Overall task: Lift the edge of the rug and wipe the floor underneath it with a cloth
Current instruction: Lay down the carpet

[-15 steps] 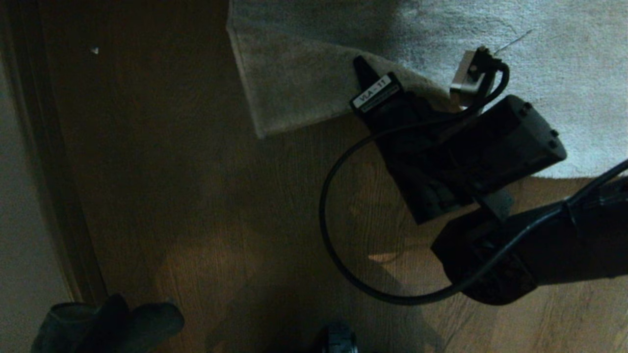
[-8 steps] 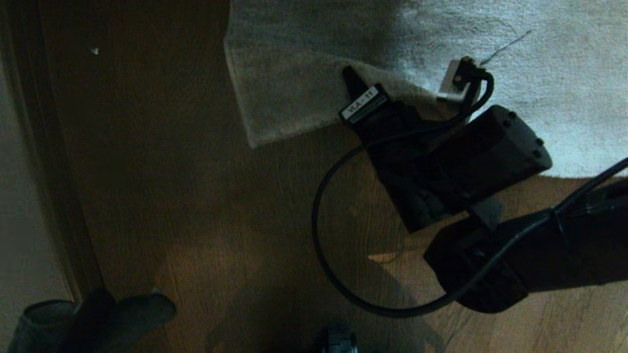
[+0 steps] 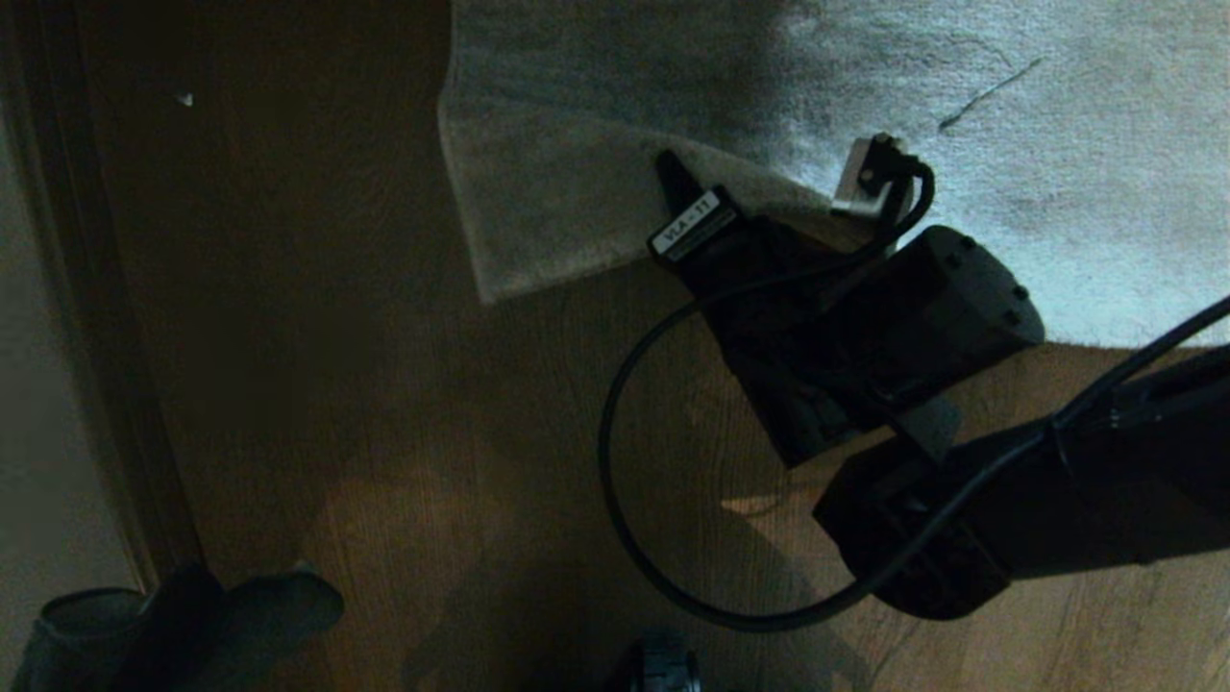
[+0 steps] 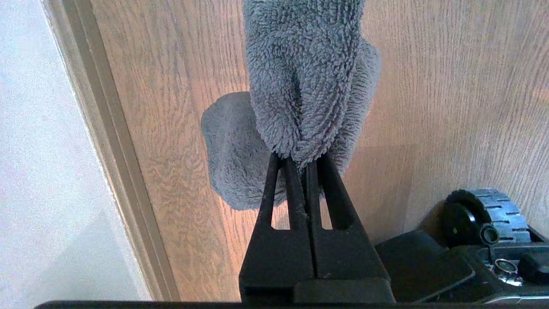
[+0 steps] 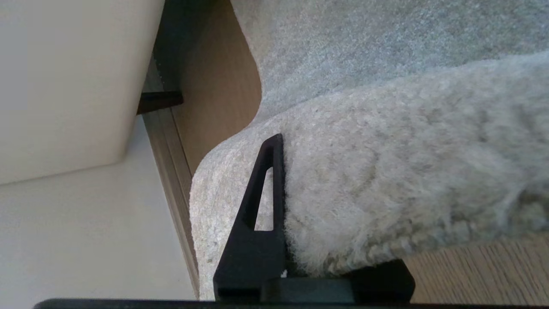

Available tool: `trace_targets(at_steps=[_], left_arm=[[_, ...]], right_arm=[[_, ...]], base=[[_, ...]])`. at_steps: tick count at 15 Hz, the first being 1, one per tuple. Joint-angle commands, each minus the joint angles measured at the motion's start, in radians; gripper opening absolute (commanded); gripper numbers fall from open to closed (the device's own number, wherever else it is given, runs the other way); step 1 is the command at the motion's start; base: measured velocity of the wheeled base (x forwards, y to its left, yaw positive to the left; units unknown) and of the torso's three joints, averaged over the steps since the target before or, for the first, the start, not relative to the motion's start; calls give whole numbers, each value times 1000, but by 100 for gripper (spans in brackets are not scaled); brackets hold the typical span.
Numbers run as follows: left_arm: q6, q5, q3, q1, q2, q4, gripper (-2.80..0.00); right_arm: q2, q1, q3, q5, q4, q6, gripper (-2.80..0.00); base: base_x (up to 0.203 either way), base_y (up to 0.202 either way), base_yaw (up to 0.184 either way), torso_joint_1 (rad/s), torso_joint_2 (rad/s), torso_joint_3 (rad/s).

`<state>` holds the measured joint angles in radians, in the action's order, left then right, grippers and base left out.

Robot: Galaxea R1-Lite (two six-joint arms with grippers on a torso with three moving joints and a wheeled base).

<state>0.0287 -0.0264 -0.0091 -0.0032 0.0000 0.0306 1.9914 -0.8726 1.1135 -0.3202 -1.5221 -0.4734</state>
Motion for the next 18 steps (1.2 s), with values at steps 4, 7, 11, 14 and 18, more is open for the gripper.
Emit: trace_targets(at_steps=[4,7,11,14,18], left_arm=[[0,0,0,0,0,0,-280],[0,0,0,0,0,0,-280],[0,0,0,0,0,0,-280],[0,0,0,0,0,0,-280],[0,0,0,0,0,0,-280]], right_arm=[[1,-2,2,-2,-48,6,-280],[-14,-2,34,-2,-48,52,-280],[-69,1,35,-14,-48,75,-280],[-64,6,31,-68,-48,96,-280],[-60,7,39,-92,-48,95,-280]], base=[[0,0,0,0,0,0],[0,0,0,0,0,0],[0,0,0,0,0,0],[0,0,0,0,0,0],[0,0,0,0,0,0]])
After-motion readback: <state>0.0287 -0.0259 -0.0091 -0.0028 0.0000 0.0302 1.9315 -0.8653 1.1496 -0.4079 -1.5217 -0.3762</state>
